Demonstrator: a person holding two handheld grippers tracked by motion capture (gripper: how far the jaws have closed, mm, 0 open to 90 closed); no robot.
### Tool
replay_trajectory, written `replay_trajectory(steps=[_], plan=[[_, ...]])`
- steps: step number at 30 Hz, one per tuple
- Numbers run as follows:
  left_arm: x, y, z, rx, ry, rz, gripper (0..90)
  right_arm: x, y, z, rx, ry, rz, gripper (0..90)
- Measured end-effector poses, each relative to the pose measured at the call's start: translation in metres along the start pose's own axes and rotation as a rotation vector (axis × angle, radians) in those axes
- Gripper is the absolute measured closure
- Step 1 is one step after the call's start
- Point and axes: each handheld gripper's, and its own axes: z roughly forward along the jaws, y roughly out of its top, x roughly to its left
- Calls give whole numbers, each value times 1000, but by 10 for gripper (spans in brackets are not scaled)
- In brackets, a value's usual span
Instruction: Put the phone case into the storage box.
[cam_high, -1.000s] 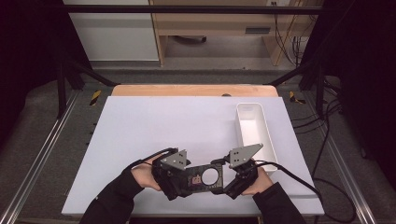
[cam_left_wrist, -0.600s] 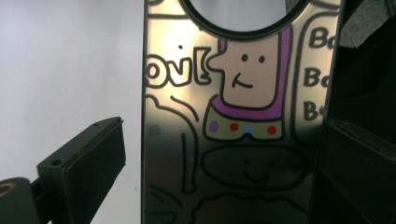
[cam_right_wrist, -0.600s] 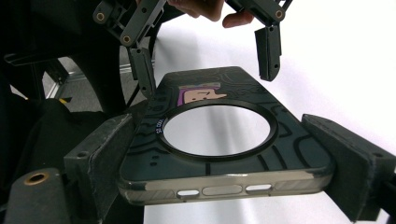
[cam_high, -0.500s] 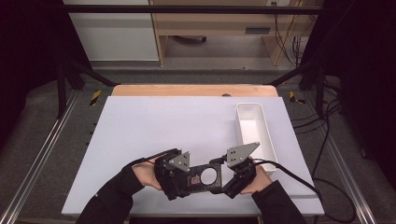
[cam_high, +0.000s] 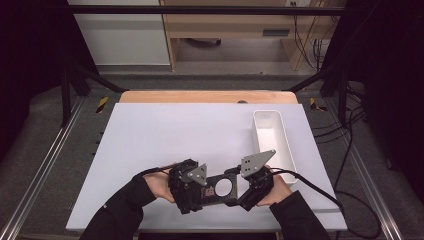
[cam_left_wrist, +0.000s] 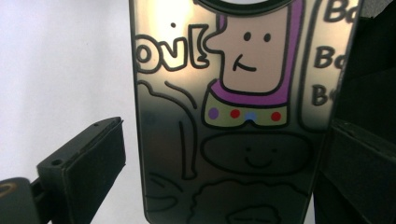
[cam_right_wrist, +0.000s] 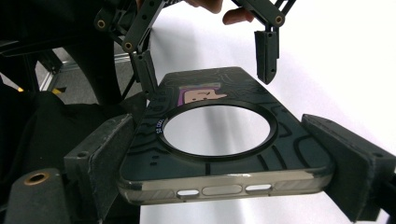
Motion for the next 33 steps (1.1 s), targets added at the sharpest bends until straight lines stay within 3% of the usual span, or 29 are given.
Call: replay_trajectory(steps=[13,33], plan=[[3,10,9,93,0,28,18,-1,2,1,33,-7,2,126],[6,22,14,147,-12,39,38,0,3,-2,34,-22,-1,127]])
